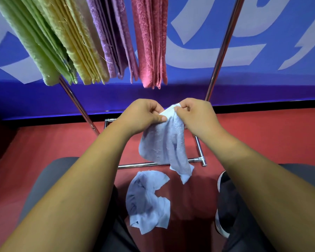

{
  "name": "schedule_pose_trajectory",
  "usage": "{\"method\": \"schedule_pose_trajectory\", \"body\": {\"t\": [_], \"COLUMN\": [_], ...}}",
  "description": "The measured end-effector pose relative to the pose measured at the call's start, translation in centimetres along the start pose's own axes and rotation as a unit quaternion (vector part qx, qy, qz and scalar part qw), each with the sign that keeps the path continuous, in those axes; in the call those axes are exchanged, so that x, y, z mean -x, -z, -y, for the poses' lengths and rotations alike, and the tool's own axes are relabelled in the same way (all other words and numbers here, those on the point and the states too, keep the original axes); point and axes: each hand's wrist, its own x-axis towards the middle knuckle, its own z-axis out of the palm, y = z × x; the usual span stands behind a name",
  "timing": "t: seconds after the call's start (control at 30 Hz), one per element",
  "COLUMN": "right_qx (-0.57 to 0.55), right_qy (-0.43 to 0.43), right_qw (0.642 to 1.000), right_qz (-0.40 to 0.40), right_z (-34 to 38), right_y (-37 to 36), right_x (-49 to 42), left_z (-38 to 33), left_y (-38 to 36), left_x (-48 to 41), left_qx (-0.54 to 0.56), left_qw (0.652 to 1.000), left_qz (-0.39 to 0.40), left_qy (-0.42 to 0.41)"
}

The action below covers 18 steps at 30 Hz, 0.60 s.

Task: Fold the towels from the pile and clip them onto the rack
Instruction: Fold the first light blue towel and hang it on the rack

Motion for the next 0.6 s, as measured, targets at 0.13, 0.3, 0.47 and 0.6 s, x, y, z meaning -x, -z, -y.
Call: {"method": "schedule_pose_trajectory", "body": {"t": [0.13, 0.3, 0.47, 0.6], "right_qx": [0.01, 0.021, 0.037, 0.038], "right_qy": [-0.039, -0.064, -0.076, -0.078], "right_qw": [0.997, 0.994, 0.992, 0.992], "right_qz": [-0.058, -0.087, -0.098, -0.091], "right_z": [-0.4, -0.7, -0.8, -0.9], "right_y": [0.7, 1.5, 1.6, 1.7], "right_x": [-0.7, -1.2, -1.3, -1.2], "left_z": [0.9, 2.1, 2.3, 2.2], "left_y": [1.0, 1.2, 1.3, 1.4], "left_x": [-0.2, -0.3, -0.4, -0.4], "left_qx": [-0.173, -0.289, -0.314, -0.252], "left_qw": [0.985, 0.956, 0.943, 0.953], "left_qz": [-0.001, -0.017, -0.07, -0.095], "left_qy": [0.009, 0.037, 0.081, 0.14]}}
